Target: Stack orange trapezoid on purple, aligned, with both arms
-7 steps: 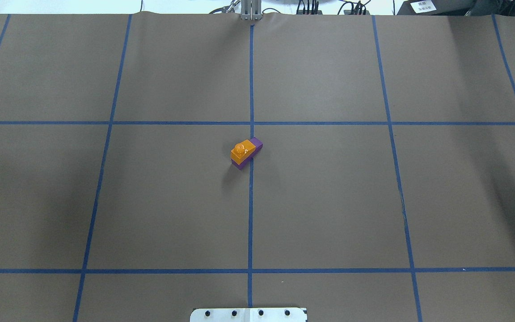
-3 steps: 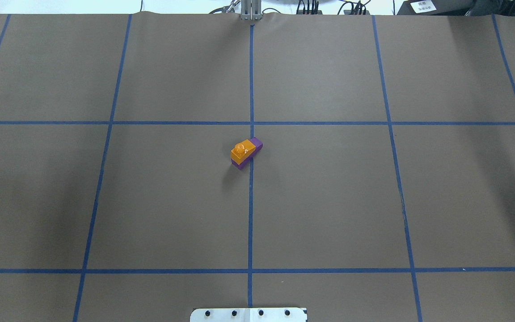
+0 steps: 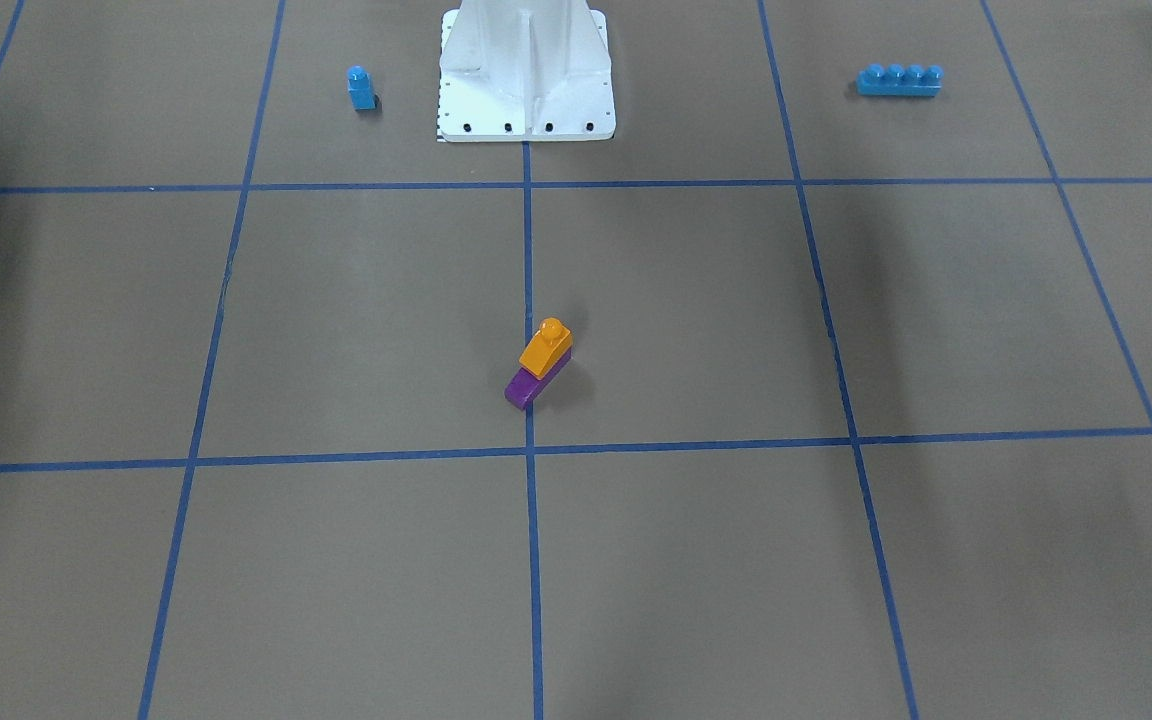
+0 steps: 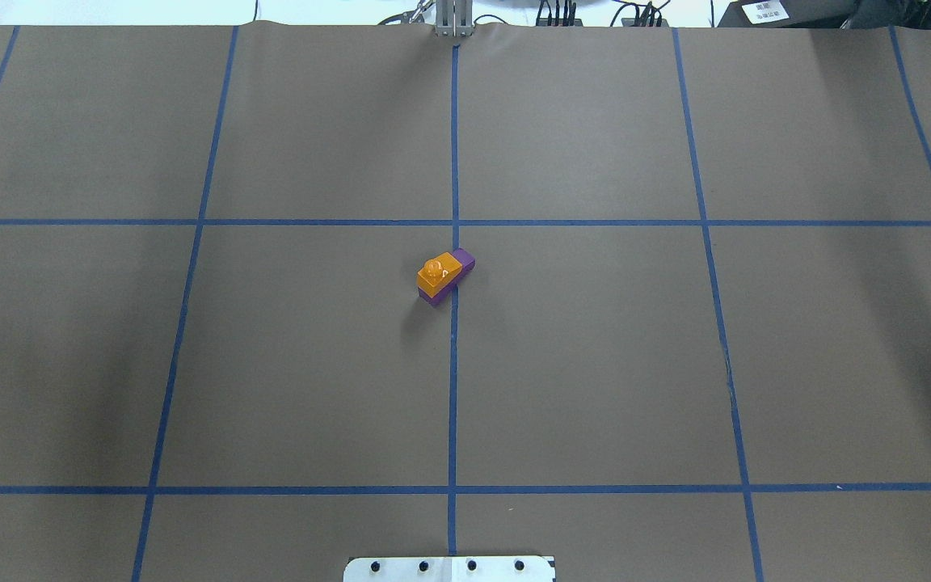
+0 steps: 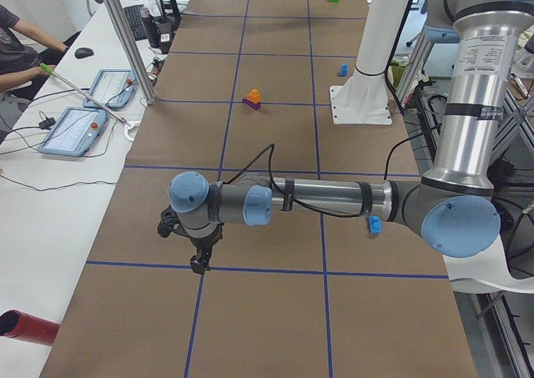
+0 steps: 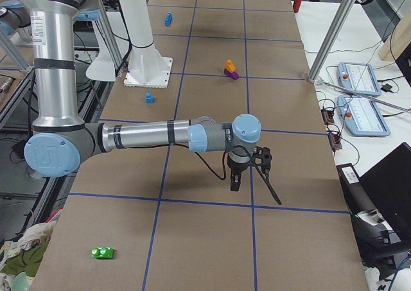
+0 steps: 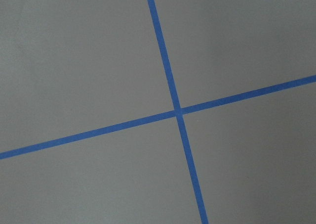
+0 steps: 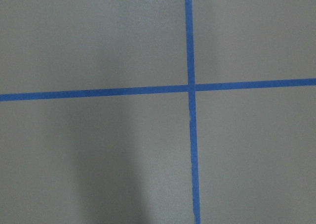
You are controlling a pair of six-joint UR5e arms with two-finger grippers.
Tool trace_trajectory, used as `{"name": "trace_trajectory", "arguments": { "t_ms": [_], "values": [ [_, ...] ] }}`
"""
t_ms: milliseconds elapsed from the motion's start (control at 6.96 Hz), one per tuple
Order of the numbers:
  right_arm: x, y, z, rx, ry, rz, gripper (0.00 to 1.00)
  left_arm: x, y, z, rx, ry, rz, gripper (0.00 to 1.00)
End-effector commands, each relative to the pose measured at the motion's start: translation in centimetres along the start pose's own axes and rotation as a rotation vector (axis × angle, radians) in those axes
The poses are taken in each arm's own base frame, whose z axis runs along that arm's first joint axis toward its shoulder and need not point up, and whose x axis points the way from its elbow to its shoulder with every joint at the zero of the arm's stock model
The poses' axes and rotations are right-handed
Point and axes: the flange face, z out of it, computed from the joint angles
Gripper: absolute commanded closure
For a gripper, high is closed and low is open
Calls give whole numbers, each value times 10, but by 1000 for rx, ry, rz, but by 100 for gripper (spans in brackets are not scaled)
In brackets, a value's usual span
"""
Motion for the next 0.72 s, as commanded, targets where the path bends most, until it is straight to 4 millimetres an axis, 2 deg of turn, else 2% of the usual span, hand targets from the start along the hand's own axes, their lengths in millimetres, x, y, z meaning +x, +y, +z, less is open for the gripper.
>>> {"name": "trace_trajectory", "arguments": {
  "t_ms": [0,287,575],
  "values": [
    [28,15,-2,1,-2,5,0,-10,4,-14,26,-1,-13,0],
    [54,27,7,-19,-8,-62,0,-12,5,-18,32,-4,-16,0],
    [53,29,7,-19,-16,-62,0,-12,7,-17,29,-8,-17,0]
  ]
}}
